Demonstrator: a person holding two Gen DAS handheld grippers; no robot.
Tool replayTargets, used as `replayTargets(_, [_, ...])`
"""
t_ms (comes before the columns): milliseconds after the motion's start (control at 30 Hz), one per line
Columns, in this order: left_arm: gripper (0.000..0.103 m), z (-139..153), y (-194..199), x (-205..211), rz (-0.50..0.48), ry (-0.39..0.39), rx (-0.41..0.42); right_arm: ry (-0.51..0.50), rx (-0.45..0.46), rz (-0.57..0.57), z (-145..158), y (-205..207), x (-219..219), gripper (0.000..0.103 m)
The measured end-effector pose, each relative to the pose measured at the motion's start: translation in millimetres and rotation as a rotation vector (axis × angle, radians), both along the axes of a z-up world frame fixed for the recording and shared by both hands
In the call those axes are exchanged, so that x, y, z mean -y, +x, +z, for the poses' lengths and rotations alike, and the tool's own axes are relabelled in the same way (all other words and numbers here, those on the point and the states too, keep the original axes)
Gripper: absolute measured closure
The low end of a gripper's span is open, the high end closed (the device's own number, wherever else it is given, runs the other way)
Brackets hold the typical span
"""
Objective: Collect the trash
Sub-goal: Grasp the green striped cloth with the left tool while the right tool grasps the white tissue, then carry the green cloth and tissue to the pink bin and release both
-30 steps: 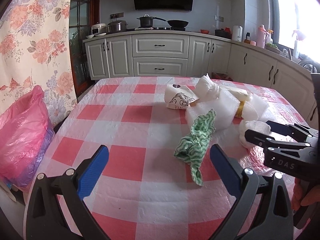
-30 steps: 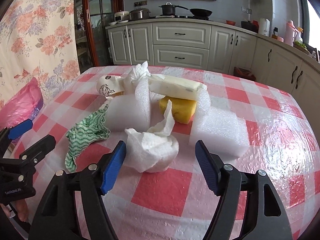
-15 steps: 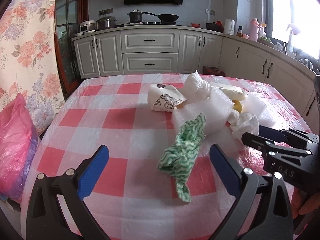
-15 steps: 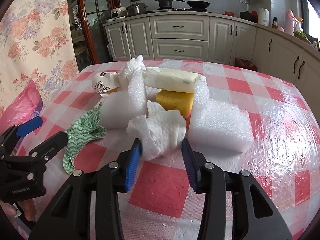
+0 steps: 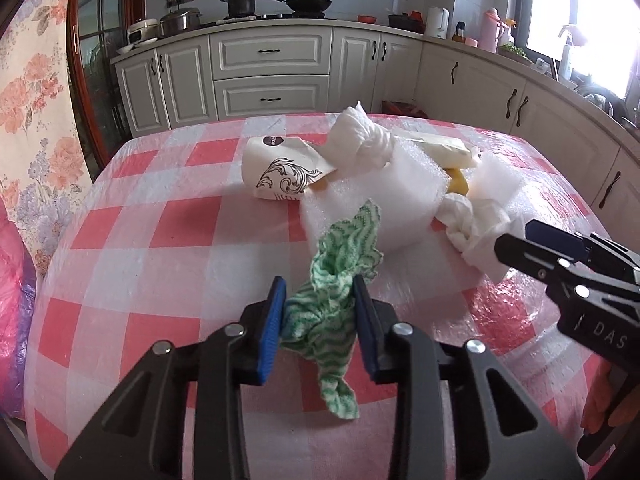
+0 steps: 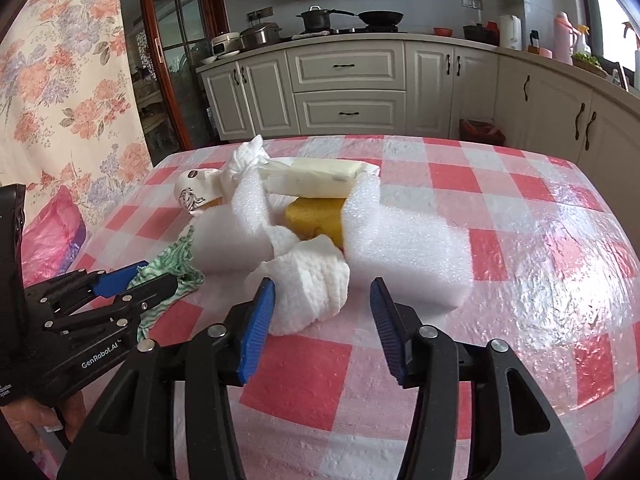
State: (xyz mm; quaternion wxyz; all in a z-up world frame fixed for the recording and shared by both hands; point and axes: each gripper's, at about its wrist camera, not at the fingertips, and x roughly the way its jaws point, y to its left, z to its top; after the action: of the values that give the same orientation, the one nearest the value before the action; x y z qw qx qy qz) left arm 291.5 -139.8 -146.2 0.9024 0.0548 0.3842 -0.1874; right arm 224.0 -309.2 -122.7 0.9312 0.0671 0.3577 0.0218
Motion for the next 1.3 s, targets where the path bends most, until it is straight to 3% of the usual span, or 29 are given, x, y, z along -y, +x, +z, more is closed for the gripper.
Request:
replayTargets(67, [0.073, 1, -2, -4, 0.003, -0.004, 0.004, -0.004, 0.003, 0.009, 0, 1, -4, 0.041])
replayTargets(367, [0.073, 5, -7, -22, 0.055, -0.033, 0.021, -0.038, -0.043, 0.016, -8, 23, -16, 0.042])
replayTargets(500, [0.073, 6, -8, -23, 0.06, -0.037, 0.02, -0.042, -0.063, 0.011, -11, 28, -17, 0.059])
replayTargets(567, [0.073, 6, -8, -23, 0.062, -0.036, 0.018, -0.036, -0.061, 0.01, -12, 27, -16, 0.072])
replayTargets(667, [0.073, 5, -8, -23, 0.068, -0.036, 0.015, -0.027, -0.057, 0.011, -12, 26, -14, 0.082])
replayTargets(1300, [0.073, 14, -42, -38, 0.108, -0.027, 0.08, 0.0, 0.021, 0.034, 2, -15, -24, 0.085])
